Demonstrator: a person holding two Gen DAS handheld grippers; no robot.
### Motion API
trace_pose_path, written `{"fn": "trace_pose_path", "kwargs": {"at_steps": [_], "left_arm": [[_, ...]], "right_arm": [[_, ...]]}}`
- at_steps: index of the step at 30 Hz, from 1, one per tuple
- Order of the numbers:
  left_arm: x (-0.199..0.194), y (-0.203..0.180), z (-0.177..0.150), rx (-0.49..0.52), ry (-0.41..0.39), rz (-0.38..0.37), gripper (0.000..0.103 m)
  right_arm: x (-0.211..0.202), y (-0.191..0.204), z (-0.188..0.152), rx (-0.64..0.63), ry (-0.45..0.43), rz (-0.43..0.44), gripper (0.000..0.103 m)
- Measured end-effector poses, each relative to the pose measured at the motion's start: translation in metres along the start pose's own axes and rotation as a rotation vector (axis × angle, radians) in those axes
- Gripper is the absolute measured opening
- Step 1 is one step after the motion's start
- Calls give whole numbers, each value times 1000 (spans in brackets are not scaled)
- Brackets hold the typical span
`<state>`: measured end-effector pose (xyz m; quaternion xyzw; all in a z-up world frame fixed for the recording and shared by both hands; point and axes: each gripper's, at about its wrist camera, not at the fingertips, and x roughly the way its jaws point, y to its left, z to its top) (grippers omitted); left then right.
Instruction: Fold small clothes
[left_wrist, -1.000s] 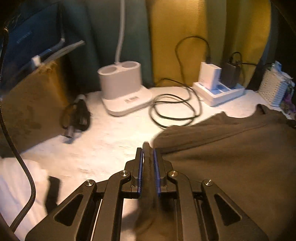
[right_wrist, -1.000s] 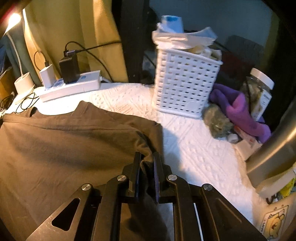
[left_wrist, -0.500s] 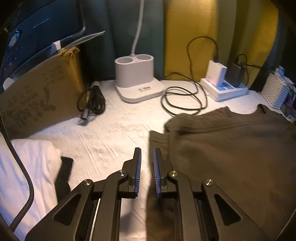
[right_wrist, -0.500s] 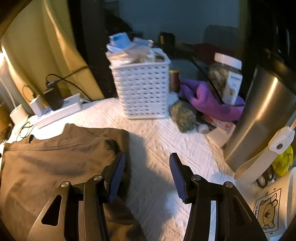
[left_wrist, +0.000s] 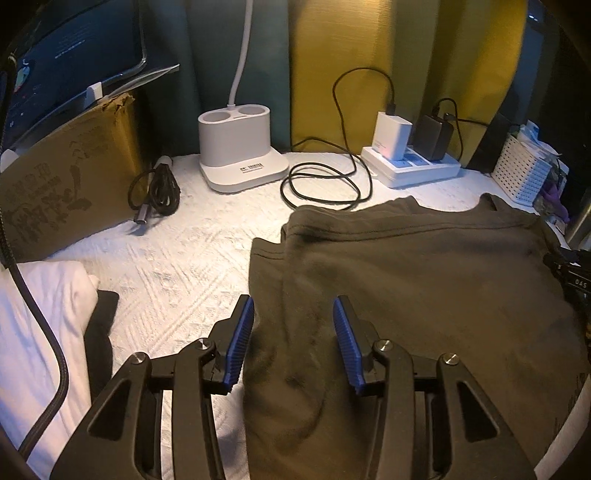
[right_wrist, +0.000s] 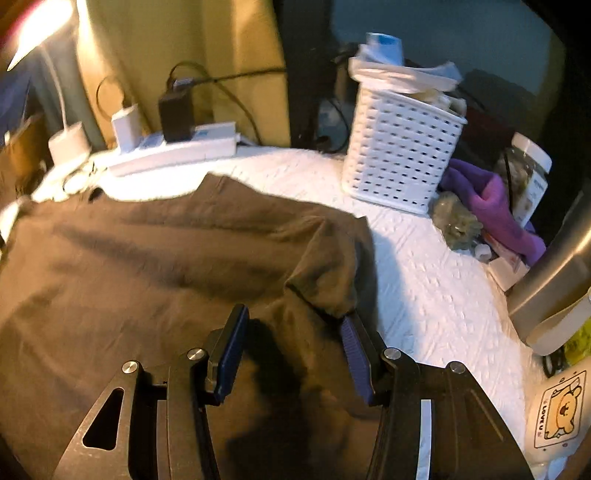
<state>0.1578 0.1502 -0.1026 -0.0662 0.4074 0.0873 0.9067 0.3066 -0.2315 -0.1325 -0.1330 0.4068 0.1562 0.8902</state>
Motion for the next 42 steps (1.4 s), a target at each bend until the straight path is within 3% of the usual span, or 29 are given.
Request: {"fn": "trace_pose_path", "kwargs": {"at_steps": [2,8,14,18,27,29,31,35,38,40,42], "left_arm": [[0,1,-1,0,-1,-2,45],[-1,6,0,-15,-9,-1,45],[-3,12,0,-30,-18,-3,45],[-2,12,-1,-28,-12,-6,45],[2,16,-1,-33,-10,3,45],[3,18,-1,-35,-8,4,45],[4,18,-1,-32,-7,3,45],[4,18,1,-26,-9,6,45],[6,17,4,-22,-11,7,45],[8,16,6,-19,-10,11,45],[13,17,5,-17,-4,18,45]], "right_arm": [[-2,-3,1,23,-12,15,52],[-19,-39,15,195,-63,172,52],[-22,-69,27,265,-111,51,52],[-6,-67,25,261,-58,61,36],[9,-30,19,202,-4,139,31],[8,-28,19,195,-9,139,13],[2,-34,22,208,-37,132,9],[-13,-46,35,205,-107,64,8],[-14,-49,47,115,-126,-53,8],[-1,-43,49,4,-103,-148,8],[20,-42,46,-54,-35,-179,9]]}}
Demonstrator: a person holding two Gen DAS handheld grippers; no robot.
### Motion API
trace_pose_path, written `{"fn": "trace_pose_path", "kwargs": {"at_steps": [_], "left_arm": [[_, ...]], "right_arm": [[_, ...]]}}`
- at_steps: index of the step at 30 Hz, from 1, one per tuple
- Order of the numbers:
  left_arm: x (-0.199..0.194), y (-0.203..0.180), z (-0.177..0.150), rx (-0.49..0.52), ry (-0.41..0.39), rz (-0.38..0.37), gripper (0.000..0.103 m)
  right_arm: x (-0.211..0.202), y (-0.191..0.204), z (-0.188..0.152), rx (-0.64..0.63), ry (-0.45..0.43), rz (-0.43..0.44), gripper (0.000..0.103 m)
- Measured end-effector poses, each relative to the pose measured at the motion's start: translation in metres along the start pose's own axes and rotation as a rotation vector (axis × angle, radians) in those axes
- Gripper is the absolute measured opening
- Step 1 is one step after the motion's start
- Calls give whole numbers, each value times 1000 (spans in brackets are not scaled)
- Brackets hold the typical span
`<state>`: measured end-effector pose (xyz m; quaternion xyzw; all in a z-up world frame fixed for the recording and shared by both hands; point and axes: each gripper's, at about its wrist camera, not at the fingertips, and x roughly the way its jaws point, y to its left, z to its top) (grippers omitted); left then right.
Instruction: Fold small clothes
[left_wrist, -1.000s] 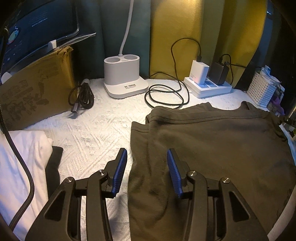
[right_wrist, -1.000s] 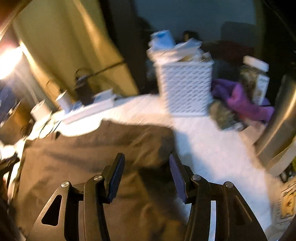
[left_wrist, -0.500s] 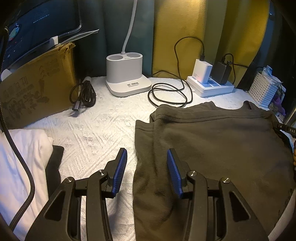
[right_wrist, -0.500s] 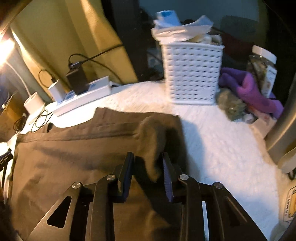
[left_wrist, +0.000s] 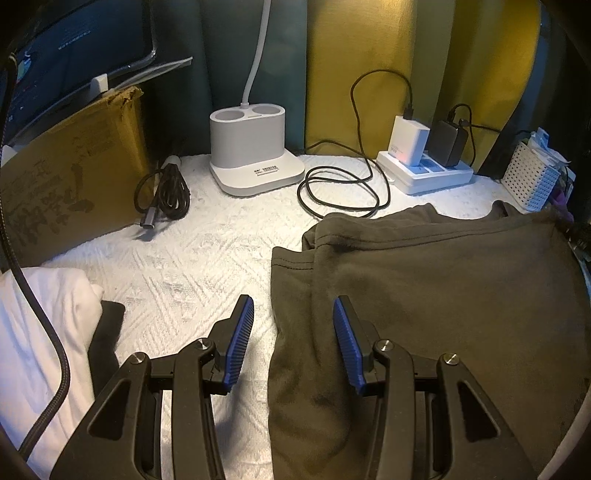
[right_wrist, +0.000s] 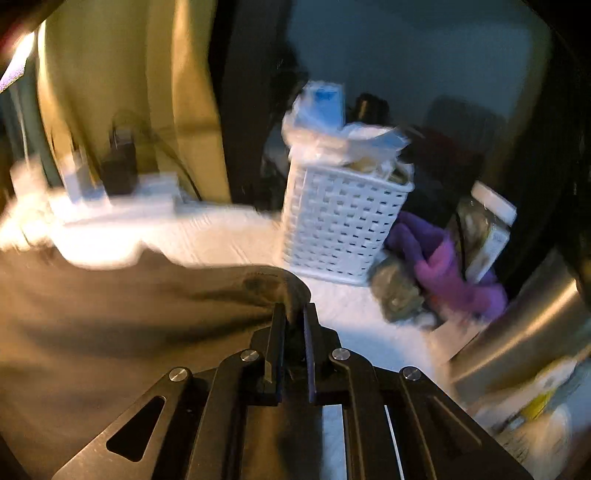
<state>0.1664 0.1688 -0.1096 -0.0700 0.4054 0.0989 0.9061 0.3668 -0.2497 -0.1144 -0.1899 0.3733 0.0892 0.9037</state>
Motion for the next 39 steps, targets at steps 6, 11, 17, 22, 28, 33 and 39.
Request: {"fn": "trace_pose_path", "kwargs": {"at_steps": [6,11,17,22,28,33,39], "left_arm": [[12,6,-5,-15,43,43,45],[9,5,-1,1,36,64,45],[3,17,7,-16,3,95,45],[3,24,13,-22,-4,100,45],[13,17,15,-4,28,32,45],[31,10,20,39,41,20,45],[45,5,25,95,30,21,4]], "right_arm": [[16,-17,-11,86,40,15,34],[5,-47,-16,200,9,33,62],[-4,-62,-17,279,-38,114,62],[1,-72,-15,326,-40,127,62],[23,-51,-19,266,29,159,61],[33,-45,-13,221,32,114,61],[37,-51,-10,208,30,57,60]]}}
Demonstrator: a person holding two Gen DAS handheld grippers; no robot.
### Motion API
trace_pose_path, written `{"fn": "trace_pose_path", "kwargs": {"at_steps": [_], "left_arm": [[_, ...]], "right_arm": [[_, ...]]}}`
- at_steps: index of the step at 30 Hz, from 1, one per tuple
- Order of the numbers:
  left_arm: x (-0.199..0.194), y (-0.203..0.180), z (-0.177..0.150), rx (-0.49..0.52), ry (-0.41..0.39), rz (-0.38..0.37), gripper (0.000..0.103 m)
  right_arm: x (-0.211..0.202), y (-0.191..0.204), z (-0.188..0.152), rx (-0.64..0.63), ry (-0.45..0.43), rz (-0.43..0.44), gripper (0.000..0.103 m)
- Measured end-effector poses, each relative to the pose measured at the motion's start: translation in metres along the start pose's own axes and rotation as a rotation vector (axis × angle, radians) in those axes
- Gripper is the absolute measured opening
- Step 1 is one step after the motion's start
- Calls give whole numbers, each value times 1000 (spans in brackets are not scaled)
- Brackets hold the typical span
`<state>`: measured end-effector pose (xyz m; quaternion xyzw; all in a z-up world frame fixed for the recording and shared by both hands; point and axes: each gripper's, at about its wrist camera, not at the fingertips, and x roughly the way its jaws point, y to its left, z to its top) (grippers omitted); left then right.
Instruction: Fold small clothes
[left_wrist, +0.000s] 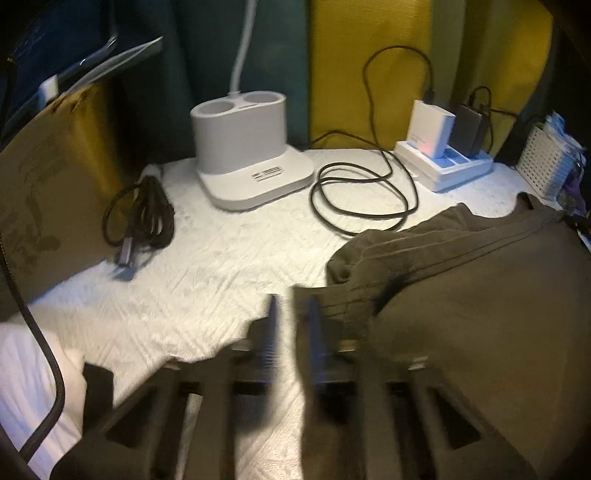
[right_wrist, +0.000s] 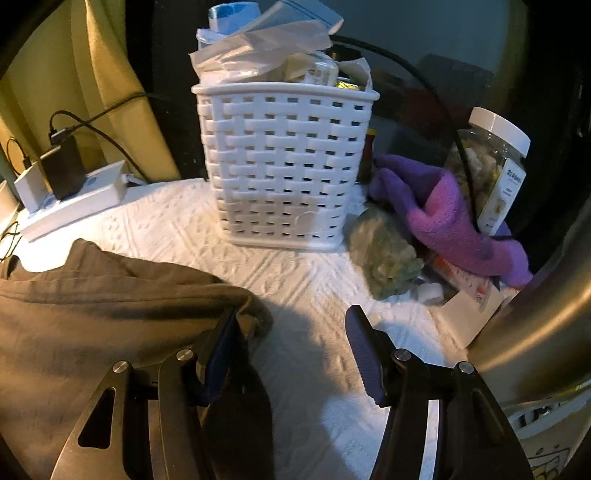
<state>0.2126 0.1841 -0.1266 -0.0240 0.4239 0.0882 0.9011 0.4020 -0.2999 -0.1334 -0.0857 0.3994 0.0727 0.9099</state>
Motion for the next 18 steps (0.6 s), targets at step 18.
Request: {"fn": "trace_pose_path", "kwargs": {"at_steps": [18], "left_arm": [[-37,19,7,-97,-54,127,10]], "right_arm": [[-54,6,-11,-86,-28,-110,61]]}}
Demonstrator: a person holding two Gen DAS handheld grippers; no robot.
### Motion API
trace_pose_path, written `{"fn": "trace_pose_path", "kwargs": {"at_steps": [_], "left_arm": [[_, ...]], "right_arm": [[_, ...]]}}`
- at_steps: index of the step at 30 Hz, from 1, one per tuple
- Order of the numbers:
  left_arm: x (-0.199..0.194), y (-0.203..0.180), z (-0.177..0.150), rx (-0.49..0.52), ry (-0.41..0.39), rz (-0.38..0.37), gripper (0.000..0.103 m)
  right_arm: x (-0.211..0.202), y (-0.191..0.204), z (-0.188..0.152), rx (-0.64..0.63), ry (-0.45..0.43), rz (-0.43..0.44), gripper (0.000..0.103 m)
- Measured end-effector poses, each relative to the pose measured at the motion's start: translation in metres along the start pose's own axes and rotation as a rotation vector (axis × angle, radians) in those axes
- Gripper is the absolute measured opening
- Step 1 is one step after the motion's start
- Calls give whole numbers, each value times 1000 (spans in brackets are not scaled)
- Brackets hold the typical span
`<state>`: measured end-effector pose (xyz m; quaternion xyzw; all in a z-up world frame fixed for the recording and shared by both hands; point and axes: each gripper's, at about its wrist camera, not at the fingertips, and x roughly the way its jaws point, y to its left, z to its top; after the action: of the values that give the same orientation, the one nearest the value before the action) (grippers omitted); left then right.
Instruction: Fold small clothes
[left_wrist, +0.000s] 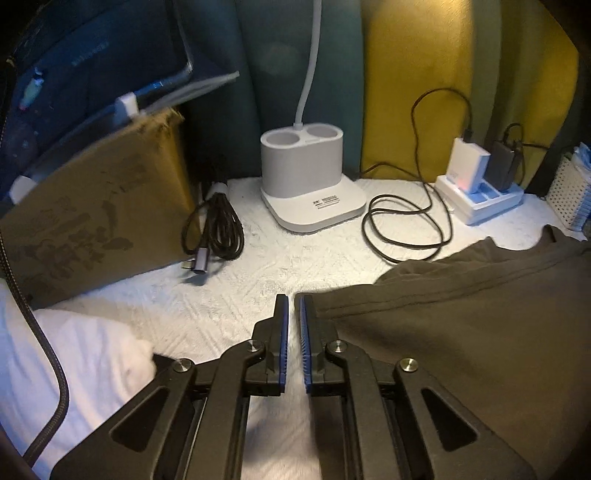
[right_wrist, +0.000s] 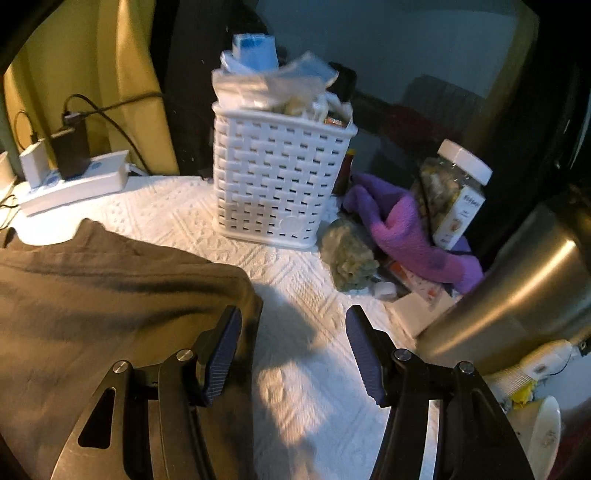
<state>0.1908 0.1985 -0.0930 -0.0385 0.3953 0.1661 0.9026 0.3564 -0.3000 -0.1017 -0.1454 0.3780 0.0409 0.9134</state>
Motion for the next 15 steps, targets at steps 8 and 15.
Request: {"fn": "trace_pose_path", "kwargs": {"at_steps": [8,15], "left_arm": [[-51,4,-37,-50,8,-105,58],[-87,-13,-100,-33,85,-203,58]], "right_arm": [[-43,3,-26,24,-19,24,61],[-58,-6,-70,72,22,38,63]]}}
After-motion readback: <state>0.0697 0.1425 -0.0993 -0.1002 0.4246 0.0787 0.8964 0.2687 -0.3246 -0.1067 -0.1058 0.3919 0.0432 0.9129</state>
